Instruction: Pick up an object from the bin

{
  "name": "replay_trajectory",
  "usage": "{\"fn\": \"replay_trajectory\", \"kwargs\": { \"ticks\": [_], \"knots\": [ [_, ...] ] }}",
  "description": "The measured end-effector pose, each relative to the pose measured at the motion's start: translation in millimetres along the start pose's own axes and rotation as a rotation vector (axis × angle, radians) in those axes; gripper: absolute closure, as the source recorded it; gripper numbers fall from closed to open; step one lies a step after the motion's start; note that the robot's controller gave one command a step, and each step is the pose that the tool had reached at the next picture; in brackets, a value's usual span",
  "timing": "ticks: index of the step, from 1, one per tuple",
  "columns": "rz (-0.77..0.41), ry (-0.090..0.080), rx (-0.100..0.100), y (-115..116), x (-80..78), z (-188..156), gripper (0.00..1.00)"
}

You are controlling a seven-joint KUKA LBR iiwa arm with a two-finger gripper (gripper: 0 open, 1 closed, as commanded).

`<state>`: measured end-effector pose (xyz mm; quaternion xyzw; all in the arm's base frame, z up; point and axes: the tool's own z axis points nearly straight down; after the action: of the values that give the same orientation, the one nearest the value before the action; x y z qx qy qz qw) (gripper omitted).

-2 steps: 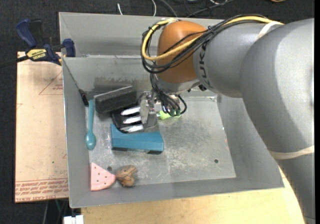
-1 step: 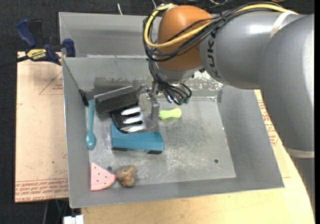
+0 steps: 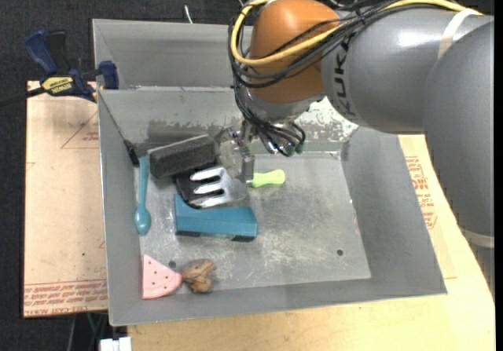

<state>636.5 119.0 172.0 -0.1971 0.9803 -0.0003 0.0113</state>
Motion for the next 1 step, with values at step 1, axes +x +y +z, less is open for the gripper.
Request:
{"fn": "replay_trajectory", "kwargs": {
  "ticks": [1],
  "knots": [
    [0.170, -0.001, 0.000, 31.0, 0.4, 29.7, 1.00]
  ]
}}
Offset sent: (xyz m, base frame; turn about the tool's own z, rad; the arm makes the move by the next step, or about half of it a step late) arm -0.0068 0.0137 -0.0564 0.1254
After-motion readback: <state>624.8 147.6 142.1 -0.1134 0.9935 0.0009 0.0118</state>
